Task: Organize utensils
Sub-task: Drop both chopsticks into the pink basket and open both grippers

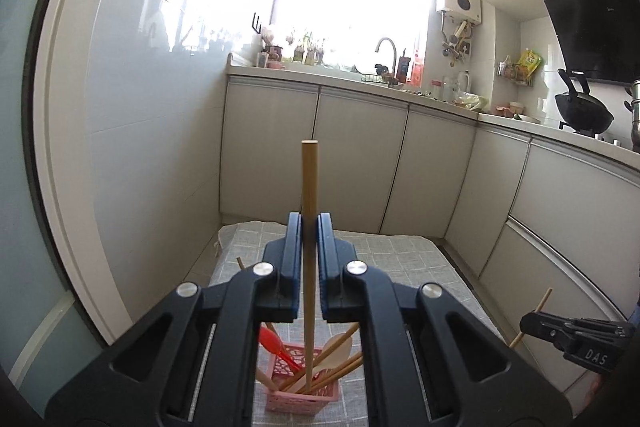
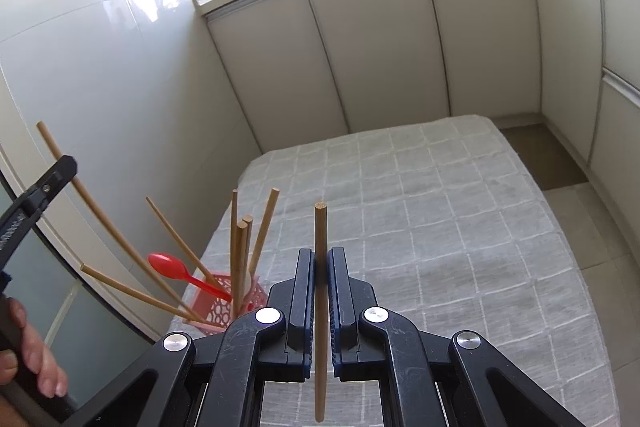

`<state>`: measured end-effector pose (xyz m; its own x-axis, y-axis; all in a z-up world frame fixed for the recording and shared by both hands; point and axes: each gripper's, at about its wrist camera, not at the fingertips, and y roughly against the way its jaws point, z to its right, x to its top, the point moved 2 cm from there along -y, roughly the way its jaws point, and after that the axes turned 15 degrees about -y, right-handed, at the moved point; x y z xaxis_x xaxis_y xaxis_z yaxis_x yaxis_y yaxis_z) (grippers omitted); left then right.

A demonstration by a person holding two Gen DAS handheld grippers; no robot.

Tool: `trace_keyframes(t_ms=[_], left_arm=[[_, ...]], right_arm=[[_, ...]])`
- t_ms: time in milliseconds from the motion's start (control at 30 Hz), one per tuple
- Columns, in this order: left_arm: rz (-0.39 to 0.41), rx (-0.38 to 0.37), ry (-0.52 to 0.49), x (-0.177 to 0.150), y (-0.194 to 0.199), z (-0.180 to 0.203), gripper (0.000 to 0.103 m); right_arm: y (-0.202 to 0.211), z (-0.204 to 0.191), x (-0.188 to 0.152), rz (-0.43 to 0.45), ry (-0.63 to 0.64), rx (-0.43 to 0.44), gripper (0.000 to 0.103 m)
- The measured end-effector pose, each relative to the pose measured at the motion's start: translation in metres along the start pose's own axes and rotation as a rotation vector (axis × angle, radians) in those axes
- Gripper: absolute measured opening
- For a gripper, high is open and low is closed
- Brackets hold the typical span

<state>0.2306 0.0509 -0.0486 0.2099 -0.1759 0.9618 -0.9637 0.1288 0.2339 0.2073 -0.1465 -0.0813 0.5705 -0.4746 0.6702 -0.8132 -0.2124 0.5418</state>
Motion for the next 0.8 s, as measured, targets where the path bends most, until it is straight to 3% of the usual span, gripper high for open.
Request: trace_keyframes(t_ms=[200, 400, 567, 800], left_arm=[[-0.018, 0.034, -0.132, -0.019, -0.022, 0.015, 0.008], [-0.124, -0.008, -0.192, -0.043, -0.042, 0.019, 0.009], [-0.166, -0.071, -0.123, -0.038, -0.031, 0.01, 0.038], [-0.192, -0.115, -0.117, -0.03, -0.003, 0.008, 0.048]], right_arm=[[-0.001, 0.005, 0.002, 0.002, -0.018, 0.008, 0.005], [0.0, 0.006, 0.003, 0.006, -0.024, 0.015, 0.005], [0.003, 0.003, 0.003, 0.016, -0.028, 0.026, 0.005], [0.017, -0.009, 0.007, 0.067, -0.034, 0.073, 0.005]])
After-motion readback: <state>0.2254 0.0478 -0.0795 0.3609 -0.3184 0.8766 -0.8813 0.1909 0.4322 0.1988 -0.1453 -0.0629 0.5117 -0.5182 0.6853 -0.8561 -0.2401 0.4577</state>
